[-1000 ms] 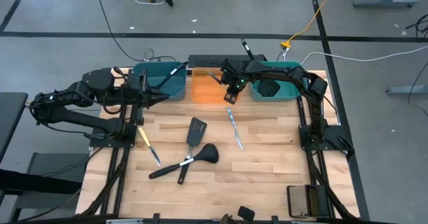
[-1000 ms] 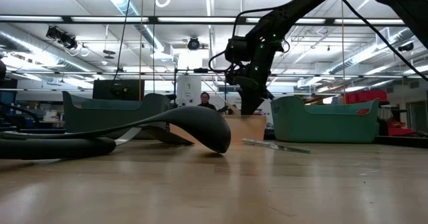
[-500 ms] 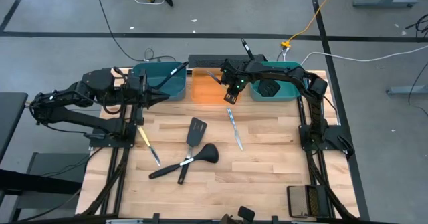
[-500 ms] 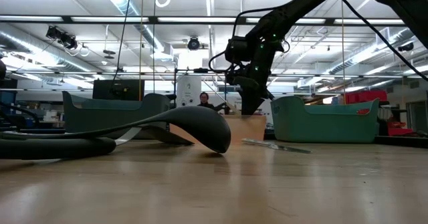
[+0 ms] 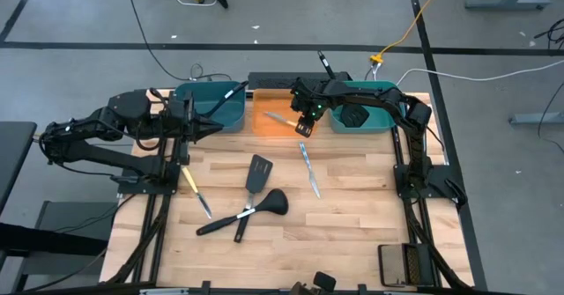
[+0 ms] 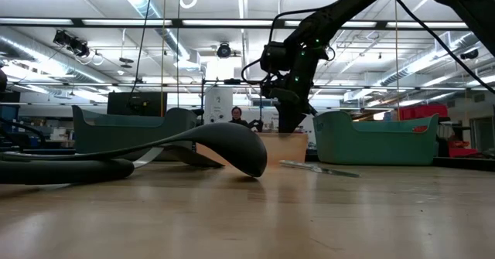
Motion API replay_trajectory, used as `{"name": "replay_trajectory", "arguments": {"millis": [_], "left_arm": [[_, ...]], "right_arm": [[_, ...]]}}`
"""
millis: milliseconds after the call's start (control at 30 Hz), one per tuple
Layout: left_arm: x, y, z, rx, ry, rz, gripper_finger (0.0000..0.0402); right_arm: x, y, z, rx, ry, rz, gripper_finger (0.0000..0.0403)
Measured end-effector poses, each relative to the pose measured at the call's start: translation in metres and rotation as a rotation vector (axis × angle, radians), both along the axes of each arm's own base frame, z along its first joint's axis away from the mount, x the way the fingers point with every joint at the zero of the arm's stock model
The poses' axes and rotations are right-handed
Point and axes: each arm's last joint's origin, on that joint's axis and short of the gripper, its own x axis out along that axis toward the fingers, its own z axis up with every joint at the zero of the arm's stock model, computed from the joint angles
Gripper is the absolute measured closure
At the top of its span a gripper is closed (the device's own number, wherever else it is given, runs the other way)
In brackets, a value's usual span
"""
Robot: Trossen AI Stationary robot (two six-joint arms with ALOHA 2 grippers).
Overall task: Pick & Place Kitchen Items
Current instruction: Put the black ladle into the blue bin
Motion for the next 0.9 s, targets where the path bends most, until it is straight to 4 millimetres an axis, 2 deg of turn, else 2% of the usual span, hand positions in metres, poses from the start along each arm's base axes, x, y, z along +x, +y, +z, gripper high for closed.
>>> {"name": "replay_trajectory", "arguments": {"millis": [600, 733, 900], "left_arm": [[0.000, 0.000, 0.000, 0.002, 0.000, 0.016, 0.0400], [0.000, 0.001, 0.000, 0.002, 0.000, 0.021, 0.0400], [0.000, 0.001, 0.000, 0.002, 0.000, 0.021, 0.0400]], "right_arm": [[0.000, 0.000, 0.002, -0.008, -0.013, 0.000, 0.0234], [-0.002, 0.001, 0.014, -0.030, -0.037, 0.019, 0.0234], [-0.010, 0.006, 0.041, -0.080, -0.085, 0.020, 0.0234]]}}
